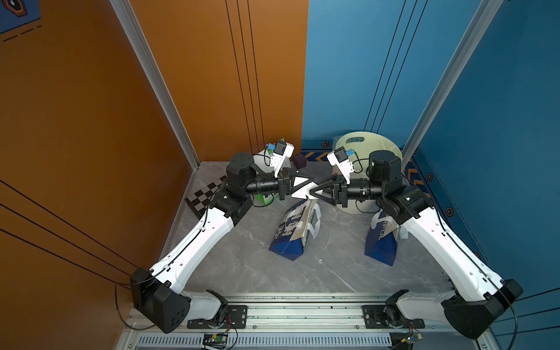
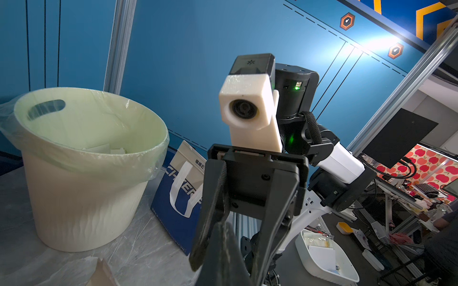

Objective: Shred takeout receipts and throw away
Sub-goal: Shred the takeout receipt, then place the takeout receipt in the trash bin.

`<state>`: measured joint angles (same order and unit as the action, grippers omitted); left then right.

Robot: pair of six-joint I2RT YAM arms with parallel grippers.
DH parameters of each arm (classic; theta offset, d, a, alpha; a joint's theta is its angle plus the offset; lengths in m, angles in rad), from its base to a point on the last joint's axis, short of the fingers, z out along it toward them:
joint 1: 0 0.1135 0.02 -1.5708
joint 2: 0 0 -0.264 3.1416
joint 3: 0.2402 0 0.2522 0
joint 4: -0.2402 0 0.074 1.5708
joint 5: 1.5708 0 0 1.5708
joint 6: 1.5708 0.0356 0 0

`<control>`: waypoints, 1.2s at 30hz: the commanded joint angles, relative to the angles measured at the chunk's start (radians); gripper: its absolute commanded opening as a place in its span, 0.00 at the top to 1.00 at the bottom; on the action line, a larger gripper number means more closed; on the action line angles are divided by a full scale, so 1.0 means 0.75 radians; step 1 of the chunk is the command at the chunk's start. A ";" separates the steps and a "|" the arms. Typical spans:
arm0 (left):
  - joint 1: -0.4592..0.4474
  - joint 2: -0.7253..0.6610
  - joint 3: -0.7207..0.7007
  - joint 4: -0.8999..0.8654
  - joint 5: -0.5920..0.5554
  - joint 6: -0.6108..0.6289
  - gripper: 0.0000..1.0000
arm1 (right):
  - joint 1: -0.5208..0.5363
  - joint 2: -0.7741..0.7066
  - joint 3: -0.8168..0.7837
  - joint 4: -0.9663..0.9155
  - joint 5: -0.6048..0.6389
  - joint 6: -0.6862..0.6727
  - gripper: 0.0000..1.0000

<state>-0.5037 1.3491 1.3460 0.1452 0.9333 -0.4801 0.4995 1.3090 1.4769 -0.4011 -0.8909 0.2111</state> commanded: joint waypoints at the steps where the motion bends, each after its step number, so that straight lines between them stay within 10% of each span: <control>1: -0.010 0.025 -0.006 0.034 0.051 -0.011 1.00 | 0.009 0.002 -0.018 0.103 -0.010 0.051 0.71; 6: -0.009 0.051 0.007 0.035 0.063 -0.024 1.00 | 0.010 0.011 -0.021 0.102 0.075 0.031 1.00; 17: 0.022 0.103 -0.018 -0.072 -0.493 -0.333 1.00 | 0.375 -0.101 -0.080 -0.073 1.000 -0.779 1.00; 22: 0.011 0.099 -0.002 -0.226 -0.744 -0.295 1.00 | 0.512 -0.208 -0.211 0.050 1.039 -0.990 1.00; 27: 0.005 0.110 0.044 -0.224 -0.773 -0.267 1.00 | 0.346 -0.235 -0.194 0.136 0.902 -0.670 1.00; 36: -0.001 0.138 0.083 -0.037 -0.691 -0.294 1.00 | -0.168 0.063 -0.001 0.167 1.403 -0.069 1.00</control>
<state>-0.4988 1.4418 1.3712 0.0448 0.3969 -0.6956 0.4274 1.2888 1.4246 -0.2985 0.0208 -0.0139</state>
